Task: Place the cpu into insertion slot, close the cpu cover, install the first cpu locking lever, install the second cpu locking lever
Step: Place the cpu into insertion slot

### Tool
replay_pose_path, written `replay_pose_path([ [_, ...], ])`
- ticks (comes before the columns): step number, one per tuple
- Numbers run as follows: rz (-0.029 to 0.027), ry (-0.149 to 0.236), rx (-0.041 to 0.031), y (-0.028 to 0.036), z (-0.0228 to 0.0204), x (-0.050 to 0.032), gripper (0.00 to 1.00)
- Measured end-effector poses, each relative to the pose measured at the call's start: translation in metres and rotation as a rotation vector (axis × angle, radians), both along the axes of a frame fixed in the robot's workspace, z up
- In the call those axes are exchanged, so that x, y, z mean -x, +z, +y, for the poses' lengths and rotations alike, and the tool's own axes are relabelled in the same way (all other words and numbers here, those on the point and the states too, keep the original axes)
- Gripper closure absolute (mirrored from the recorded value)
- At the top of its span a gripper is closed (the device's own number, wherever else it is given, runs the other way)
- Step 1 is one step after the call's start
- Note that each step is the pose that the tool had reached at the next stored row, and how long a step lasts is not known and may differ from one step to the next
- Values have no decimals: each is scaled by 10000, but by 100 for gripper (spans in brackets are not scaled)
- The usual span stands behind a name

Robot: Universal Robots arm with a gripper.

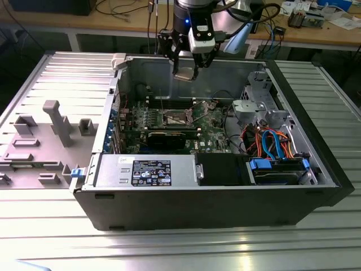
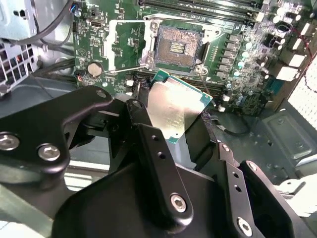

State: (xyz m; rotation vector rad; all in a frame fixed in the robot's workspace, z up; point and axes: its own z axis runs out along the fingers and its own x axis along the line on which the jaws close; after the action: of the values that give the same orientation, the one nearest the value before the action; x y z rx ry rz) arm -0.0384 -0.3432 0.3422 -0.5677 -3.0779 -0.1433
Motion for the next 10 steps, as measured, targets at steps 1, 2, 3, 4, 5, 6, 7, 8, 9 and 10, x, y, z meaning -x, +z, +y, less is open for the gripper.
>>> replay_pose_path([
  [1, 0, -188, 1, -5, 0, 0, 46],
  [2, 0, -345, 0, -11, 0, 0, 46],
  [3, 0, -591, 1, -18, 0, 1, 46],
  [4, 1, -769, 1, -22, 0, 2, 46],
  [5, 1, -853, 1, -23, 0, 3, 46],
  [6, 1, -891, 1, -23, 0, 3, 46],
  [7, 1, -900, 1, -24, 0, 3, 46],
  [8, 0, -902, 0, -24, 0, 3, 46],
  [9, 0, -903, 1, -24, 0, 3, 46],
  [10, 0, -904, 0, -24, 0, 3, 46],
])
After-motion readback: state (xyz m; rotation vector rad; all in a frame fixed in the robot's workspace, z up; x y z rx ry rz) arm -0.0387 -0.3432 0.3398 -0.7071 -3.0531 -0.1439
